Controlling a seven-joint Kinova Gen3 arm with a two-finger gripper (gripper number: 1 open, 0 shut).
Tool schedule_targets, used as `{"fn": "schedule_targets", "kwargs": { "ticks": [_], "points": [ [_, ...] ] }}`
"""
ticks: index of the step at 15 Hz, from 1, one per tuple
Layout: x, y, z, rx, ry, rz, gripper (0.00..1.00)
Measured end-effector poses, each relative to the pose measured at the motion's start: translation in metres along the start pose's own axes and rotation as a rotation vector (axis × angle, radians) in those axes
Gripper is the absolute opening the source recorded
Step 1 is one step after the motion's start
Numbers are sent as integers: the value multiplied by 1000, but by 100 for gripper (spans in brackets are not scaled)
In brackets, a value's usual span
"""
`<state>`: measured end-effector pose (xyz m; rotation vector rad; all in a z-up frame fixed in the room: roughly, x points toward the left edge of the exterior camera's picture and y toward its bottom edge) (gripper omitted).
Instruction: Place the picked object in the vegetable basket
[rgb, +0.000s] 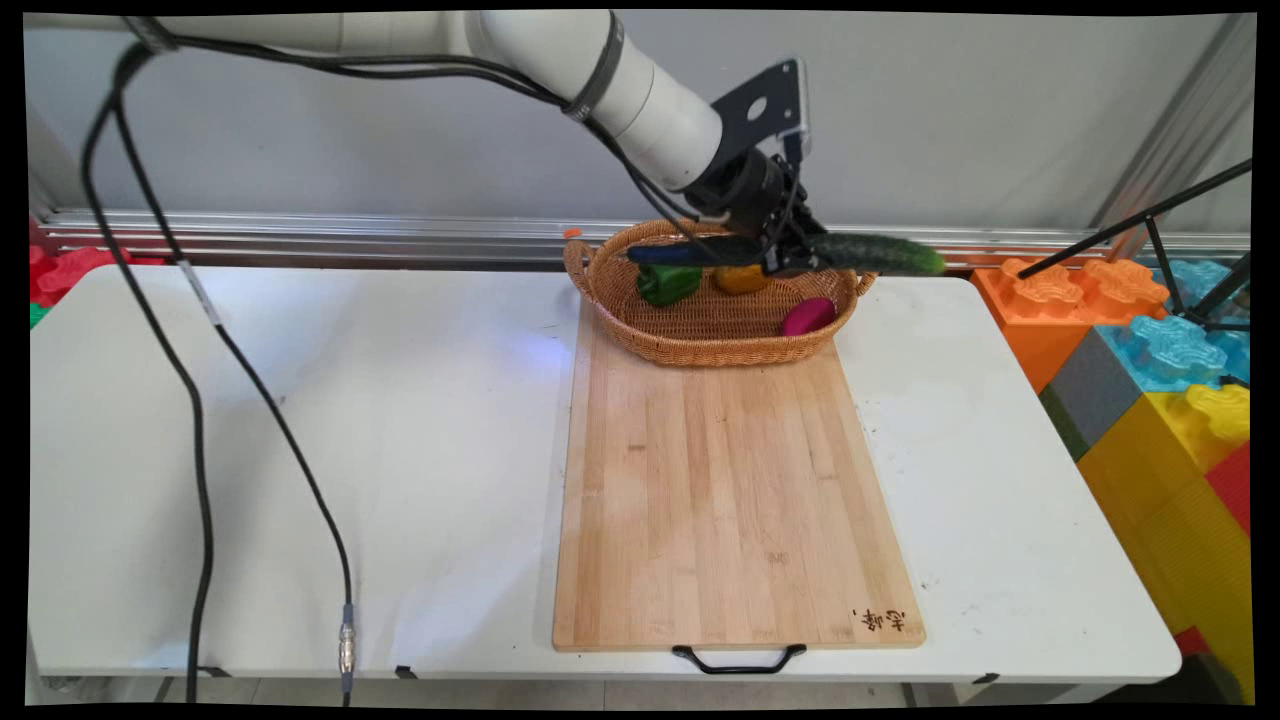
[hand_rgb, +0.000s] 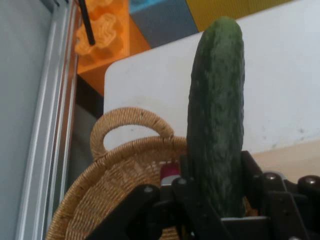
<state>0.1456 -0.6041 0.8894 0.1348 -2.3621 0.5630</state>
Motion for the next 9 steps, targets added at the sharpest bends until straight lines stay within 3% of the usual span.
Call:
{"fn": "schedule_targets", "kwargs": {
  "ticks": [5, 9],
  "points": [
    [-26, -4, 27, -20, -30, 62, 0],
    [-43, -2, 49, -38, -24, 82, 0]
  ]
}}
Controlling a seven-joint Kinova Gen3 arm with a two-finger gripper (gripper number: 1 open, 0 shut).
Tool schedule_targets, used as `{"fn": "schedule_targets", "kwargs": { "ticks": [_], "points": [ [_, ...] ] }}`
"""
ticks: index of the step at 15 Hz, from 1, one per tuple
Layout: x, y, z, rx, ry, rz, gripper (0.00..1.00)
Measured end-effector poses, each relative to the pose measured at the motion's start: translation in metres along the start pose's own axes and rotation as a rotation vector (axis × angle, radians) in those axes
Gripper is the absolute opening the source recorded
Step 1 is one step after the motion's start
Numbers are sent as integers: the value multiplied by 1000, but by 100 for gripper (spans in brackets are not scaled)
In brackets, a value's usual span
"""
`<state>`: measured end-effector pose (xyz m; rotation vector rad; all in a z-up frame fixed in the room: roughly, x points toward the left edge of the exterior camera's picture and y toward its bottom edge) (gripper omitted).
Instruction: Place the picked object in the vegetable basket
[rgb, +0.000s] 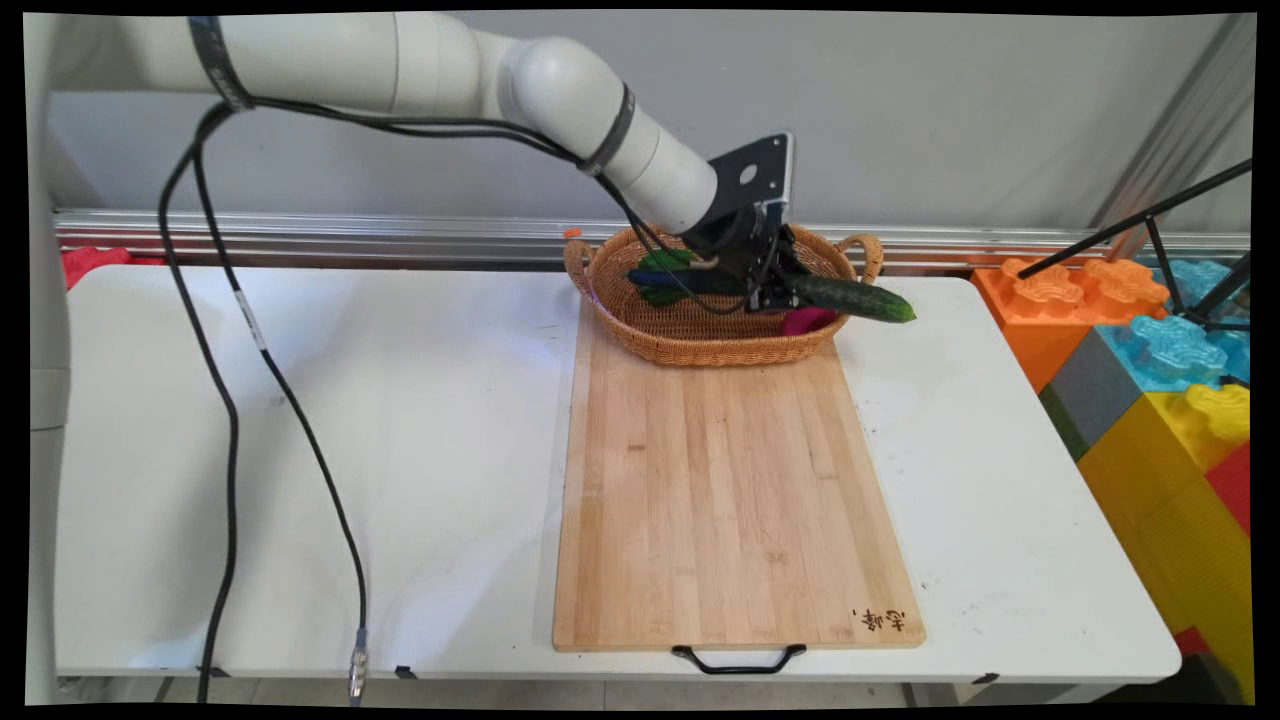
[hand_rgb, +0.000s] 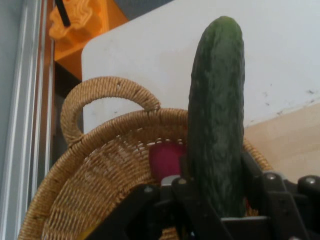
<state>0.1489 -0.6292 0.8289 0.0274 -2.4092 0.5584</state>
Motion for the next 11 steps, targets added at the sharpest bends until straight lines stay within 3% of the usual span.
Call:
{"fn": "schedule_targets", "kwargs": {
  "ticks": [5, 6, 11],
  "points": [
    [-11, -2, 15, 6, 12, 11, 0],
    [-13, -3, 17, 7, 12, 15, 100],
    [-20, -3, 23, -5, 12, 35, 100]
  ]
}}
